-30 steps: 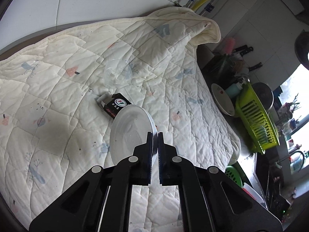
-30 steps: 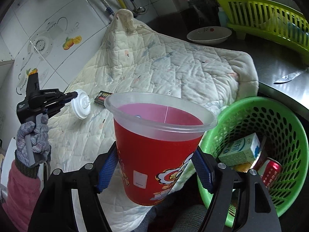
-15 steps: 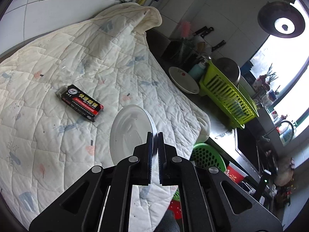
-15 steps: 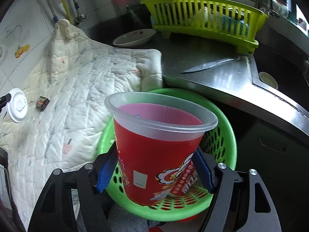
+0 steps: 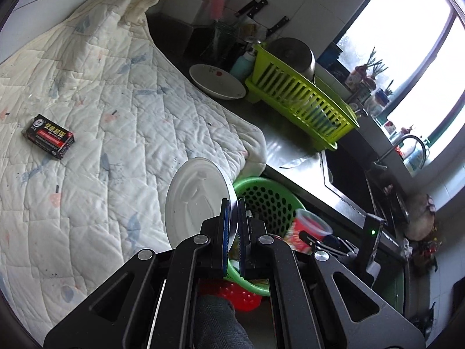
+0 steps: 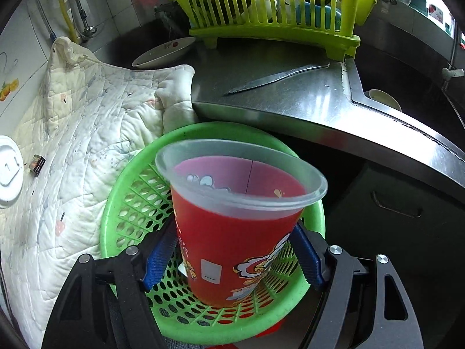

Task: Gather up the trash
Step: 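Carry the red cup to the basket with the right gripper while the left lifts the lid, then drop the white lid into the green basket by opening the left gripper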

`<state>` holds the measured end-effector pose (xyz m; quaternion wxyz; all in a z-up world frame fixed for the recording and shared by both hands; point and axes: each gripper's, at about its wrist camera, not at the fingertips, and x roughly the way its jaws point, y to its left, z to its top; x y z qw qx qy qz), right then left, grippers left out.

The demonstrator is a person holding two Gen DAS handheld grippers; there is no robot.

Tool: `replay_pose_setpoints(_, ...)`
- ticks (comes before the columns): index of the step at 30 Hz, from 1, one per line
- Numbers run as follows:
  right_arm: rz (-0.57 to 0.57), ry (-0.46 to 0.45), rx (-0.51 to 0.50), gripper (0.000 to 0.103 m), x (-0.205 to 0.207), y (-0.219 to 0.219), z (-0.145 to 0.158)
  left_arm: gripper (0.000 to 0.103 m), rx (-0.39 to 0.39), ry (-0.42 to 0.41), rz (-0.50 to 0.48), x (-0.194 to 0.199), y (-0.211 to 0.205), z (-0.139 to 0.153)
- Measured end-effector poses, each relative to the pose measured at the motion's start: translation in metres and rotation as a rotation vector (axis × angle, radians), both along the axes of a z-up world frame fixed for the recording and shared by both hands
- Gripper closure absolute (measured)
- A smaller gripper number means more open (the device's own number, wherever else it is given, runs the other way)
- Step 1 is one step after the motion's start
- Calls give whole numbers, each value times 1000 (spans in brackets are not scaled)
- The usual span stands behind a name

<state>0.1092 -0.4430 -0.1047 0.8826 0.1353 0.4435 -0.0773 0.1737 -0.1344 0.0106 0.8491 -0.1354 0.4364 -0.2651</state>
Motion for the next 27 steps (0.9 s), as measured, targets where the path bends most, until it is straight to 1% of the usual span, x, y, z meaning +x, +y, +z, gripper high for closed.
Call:
replay_pose_setpoints(3,-6,-27,-14,25,2,-2,7,99,4,12,-37,-4,-19,-7)
replay_pose_setpoints(8,2,-64,-22,25,-4,-2,18,99,24,32,-98,-7,-49,-21)
replay_pose_setpoints(15,8,-92,0,25,-21,-5,24,99,44,74,-167,-9,-85,-45)
replay_pose_setpoints(20,8,-107,20,25,-30,-7,25,99,62,106,-196,-8,-104,-61)
replay_pose_setpoints(27,2,-124,42,25,-40,-10,28,99,80,131,-238,-10,-124,-74)
